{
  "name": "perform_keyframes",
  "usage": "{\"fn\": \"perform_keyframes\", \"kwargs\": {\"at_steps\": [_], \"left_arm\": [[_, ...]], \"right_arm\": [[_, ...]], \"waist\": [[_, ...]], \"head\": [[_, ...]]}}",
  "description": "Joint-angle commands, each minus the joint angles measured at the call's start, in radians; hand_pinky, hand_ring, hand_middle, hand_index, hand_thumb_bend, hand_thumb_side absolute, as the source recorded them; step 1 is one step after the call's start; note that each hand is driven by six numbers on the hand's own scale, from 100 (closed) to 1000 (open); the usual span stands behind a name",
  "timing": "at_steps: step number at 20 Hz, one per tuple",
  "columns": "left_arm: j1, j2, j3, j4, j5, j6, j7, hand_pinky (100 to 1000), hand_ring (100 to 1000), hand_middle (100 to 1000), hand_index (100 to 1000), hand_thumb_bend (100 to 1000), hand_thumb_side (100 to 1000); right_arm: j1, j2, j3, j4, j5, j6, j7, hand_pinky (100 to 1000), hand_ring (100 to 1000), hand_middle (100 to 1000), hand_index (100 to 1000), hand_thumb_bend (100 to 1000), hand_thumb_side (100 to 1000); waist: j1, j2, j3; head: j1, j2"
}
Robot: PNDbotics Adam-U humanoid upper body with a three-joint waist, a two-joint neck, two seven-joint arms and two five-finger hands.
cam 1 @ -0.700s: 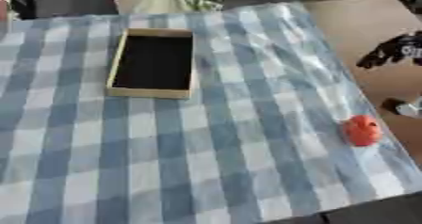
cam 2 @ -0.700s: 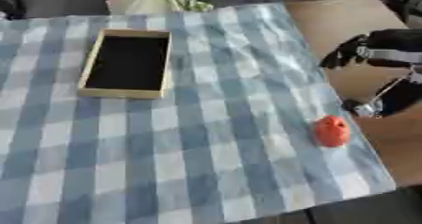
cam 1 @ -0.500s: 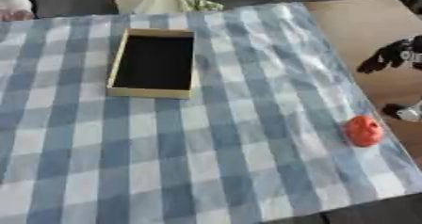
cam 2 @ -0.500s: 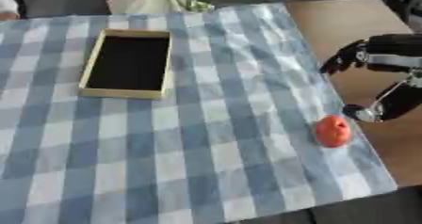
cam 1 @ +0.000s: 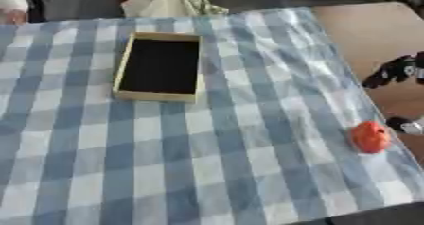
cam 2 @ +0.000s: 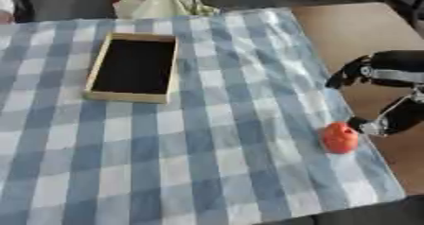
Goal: Pick up objects on the table and place them in the box.
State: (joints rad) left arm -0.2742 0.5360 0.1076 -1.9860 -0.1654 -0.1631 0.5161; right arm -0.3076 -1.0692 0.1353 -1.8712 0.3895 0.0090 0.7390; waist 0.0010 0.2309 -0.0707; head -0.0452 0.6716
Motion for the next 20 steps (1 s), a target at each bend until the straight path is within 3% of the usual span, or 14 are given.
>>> {"fn": "perform_keyframes", "kwargs": {"at_steps": [1, 20], "left_arm": [[-0.007, 0.028, 0.010, -0.014, -0.002, -0.002, 0.000, 786, 788, 737, 825, 564, 701], [-0.007, 0.022, 0.007, -0.014, -0.001, -0.001, -0.007, 784, 787, 736, 826, 562, 701]], "right_arm": [[-0.003, -0.018, -0.007, 0.005, -0.003, -0.001, -0.001, 815, 839, 792, 901, 260, 178], [0.011, 0.022, 0.014, 0.074, 0.113, -0.029, -0.023, 821, 842, 782, 898, 345, 190]], "waist": [[0.001, -0.010, -0.002], [0.005, -0.006, 0.002]], "head": [[0.002, -0.024], [-0.011, -0.008]]}}
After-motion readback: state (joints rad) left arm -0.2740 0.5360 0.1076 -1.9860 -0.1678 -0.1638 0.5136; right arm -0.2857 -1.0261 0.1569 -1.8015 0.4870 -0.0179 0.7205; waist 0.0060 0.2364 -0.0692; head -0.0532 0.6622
